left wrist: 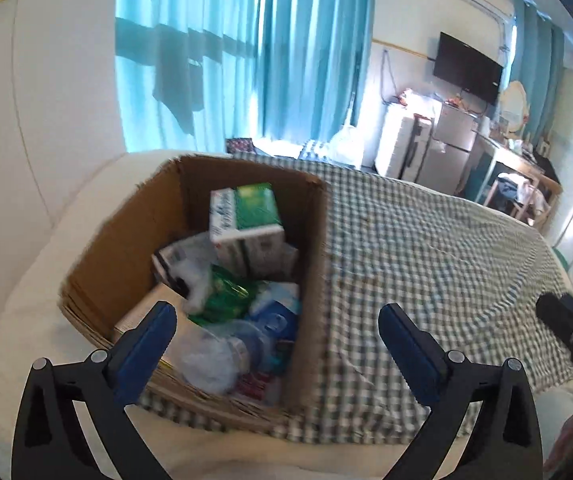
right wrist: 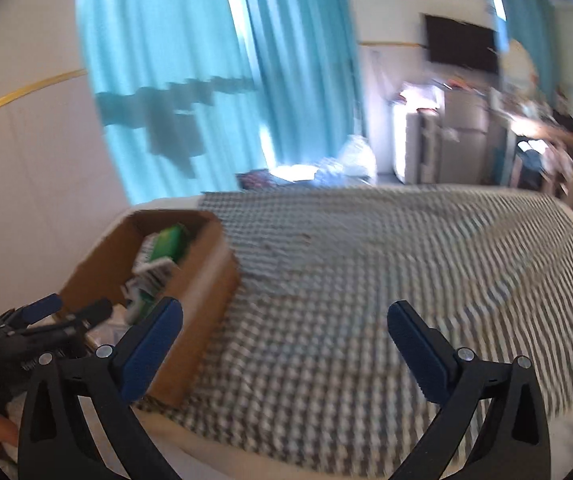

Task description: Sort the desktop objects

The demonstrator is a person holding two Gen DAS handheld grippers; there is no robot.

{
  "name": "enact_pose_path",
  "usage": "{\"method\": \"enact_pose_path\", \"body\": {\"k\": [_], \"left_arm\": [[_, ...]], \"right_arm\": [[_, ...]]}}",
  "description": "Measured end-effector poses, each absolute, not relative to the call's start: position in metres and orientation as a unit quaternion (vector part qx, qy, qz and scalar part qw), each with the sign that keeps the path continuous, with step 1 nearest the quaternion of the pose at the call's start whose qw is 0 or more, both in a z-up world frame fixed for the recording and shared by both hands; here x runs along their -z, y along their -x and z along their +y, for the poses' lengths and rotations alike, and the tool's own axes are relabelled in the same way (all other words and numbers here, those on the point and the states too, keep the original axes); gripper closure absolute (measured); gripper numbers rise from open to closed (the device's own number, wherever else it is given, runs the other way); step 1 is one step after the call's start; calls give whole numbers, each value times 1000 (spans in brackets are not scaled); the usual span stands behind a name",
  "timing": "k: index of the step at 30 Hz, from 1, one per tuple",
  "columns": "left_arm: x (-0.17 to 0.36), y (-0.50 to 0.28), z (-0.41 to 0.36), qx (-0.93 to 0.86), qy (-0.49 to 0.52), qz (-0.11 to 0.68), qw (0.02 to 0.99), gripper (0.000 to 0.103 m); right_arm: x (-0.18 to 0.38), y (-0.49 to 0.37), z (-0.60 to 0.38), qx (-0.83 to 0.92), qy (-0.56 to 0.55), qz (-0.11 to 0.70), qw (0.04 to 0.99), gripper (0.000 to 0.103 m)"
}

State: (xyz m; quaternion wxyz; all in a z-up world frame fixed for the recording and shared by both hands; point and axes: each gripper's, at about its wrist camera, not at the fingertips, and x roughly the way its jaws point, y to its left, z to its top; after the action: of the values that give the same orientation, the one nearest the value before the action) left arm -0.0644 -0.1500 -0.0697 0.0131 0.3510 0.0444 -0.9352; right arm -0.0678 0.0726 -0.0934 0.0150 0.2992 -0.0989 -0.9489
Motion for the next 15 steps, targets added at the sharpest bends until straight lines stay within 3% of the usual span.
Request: {"method": "enact_pose_path", "body": {"k": [15], "left_arm": [[64, 43, -90, 936, -352, -8, 9, 0]], "right_arm": [[101, 55, 99, 940, -326, -100, -14, 0]]}}
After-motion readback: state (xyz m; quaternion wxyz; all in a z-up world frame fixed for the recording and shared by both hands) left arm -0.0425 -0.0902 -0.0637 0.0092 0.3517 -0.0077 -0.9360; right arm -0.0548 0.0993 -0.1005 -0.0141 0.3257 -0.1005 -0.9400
